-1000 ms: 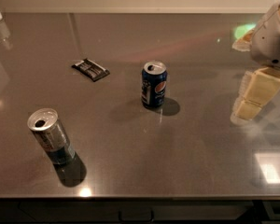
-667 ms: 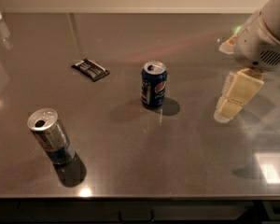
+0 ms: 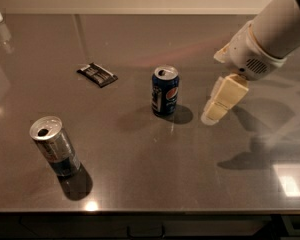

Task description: Knock pepsi can over

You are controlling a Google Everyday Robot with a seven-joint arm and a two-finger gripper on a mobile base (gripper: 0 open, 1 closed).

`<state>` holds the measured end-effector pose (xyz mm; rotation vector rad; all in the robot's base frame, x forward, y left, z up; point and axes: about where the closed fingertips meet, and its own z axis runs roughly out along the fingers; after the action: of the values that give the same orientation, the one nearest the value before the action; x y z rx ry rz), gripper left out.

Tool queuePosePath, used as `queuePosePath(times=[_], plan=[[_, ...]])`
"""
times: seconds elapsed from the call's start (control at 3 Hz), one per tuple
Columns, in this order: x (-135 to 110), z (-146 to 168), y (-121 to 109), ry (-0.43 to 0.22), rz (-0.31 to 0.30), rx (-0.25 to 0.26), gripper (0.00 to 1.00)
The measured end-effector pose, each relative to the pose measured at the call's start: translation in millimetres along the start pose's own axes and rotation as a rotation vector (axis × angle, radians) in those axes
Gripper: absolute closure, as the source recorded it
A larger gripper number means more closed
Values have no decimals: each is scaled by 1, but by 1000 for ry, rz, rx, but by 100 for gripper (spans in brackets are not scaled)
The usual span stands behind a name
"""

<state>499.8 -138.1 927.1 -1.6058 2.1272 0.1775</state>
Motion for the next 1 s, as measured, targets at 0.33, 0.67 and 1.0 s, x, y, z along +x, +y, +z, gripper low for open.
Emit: queuePosePath(times=[0.33, 0.67, 1.0], plan=[[-14, 20, -6, -75, 15, -19, 0], [-27, 39, -13, -152, 20, -32, 0], [-39, 55, -20, -246, 29, -45, 0]])
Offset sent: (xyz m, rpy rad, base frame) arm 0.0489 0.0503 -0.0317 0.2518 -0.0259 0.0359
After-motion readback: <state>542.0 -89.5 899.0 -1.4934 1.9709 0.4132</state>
